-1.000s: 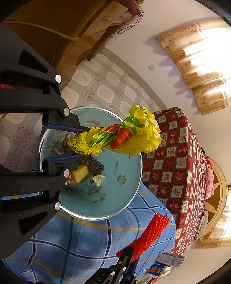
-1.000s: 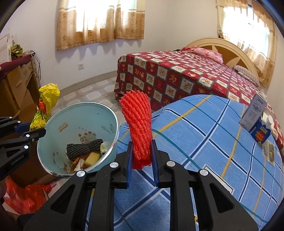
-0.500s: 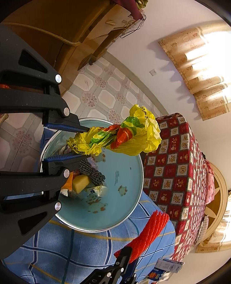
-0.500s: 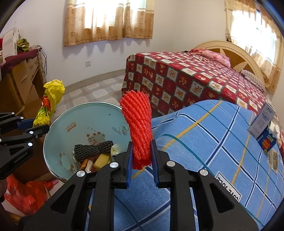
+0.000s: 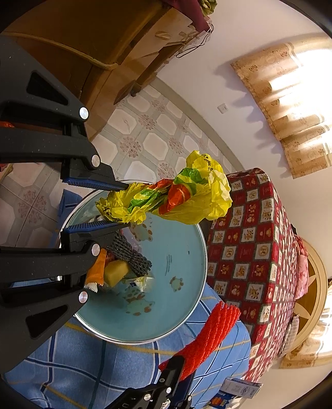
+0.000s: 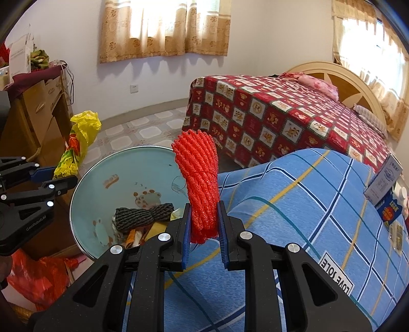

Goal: Collect trash
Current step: 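Hold the wrapper with the left tool while the right tool holds the net above the bin, then open the left tool to drop the wrapper while the right tool drops the net into the bin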

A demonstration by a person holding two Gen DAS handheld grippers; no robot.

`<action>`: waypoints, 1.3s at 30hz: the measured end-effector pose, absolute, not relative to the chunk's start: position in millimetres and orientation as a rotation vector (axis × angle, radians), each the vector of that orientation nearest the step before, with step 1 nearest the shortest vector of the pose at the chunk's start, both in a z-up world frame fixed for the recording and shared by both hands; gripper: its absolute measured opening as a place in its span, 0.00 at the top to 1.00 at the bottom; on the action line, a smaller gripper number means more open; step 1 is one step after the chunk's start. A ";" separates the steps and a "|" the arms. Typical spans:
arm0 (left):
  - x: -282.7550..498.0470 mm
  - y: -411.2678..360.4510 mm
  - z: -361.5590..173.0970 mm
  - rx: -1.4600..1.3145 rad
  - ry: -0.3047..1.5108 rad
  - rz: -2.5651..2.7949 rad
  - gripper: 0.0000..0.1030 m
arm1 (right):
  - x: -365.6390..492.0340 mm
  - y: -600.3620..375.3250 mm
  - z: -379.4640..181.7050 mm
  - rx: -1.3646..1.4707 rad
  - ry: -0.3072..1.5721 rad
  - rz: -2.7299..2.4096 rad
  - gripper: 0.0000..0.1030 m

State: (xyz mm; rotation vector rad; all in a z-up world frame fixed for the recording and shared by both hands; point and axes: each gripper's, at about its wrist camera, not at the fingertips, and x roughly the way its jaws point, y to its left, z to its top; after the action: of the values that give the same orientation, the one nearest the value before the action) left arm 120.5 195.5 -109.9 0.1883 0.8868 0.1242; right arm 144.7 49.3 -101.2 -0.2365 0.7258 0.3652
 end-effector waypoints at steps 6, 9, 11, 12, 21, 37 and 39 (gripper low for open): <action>122.3 203.1 -108.3 0.179 0.883 0.146 0.78 | 145.9 55.6 -100.3 -0.244 0.723 0.380 0.81; 122.6 206.9 -107.0 0.171 0.882 0.154 0.78 | 146.3 60.3 -99.1 -0.251 0.718 0.389 0.81; 122.9 208.0 -106.3 0.167 0.882 0.156 0.78 | 146.9 61.4 -99.0 -0.253 0.718 0.392 0.81; 122.9 208.5 -106.1 0.166 0.882 0.157 0.78 | 147.4 62.5 -98.7 -0.255 0.717 0.394 0.81; 123.1 209.4 -104.5 0.157 0.880 0.155 0.78 | 148.7 68.8 -95.5 -0.262 0.711 0.404 0.81; 122.2 204.6 -102.3 0.154 0.873 0.140 0.76 | 147.8 72.1 -92.4 -0.254 0.700 0.429 0.80; 121.1 202.4 -101.3 0.154 0.868 0.133 0.76 | 148.2 71.6 -90.9 -0.246 0.694 0.437 0.79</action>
State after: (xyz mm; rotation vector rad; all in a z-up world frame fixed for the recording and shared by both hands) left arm 121.1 202.4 -101.3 0.1536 0.8679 0.1330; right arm 148.2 71.6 -90.9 -0.2461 0.6938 0.4369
